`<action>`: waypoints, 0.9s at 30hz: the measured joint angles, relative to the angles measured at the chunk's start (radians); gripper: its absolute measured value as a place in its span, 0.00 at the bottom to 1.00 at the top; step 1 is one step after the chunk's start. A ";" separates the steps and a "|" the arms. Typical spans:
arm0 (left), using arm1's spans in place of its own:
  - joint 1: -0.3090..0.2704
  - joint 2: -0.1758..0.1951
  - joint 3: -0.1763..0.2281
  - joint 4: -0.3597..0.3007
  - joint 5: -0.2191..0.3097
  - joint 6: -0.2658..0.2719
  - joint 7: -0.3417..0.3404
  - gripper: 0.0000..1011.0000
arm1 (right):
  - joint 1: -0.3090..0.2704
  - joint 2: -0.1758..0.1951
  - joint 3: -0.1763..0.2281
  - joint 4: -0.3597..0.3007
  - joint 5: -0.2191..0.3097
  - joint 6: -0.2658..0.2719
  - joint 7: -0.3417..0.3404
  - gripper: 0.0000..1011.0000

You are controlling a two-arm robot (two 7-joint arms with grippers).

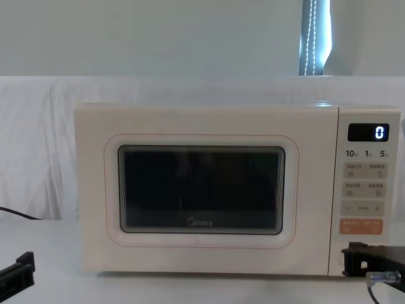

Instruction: Press the button to open the microwave door with one hand; close the microwave door with the other hand.

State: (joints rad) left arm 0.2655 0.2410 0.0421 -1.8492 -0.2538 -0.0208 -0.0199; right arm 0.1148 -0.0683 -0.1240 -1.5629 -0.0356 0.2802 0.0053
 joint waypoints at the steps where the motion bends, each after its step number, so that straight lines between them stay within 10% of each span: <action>1: 0.000 0.000 0.000 0.000 0.000 0.000 0.000 0.99 | 0.013 -0.005 0.004 0.017 -0.002 0.000 -0.002 0.00; 27: 0.000 0.000 0.000 0.000 0.000 0.000 0.000 0.99 | 0.182 -0.028 0.059 0.267 -0.040 -0.057 -0.030 0.00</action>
State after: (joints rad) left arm 0.2655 0.2410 0.0422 -1.8492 -0.2538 -0.0207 -0.0199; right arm 0.2969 -0.0965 -0.0651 -1.2956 -0.0755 0.2233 -0.0246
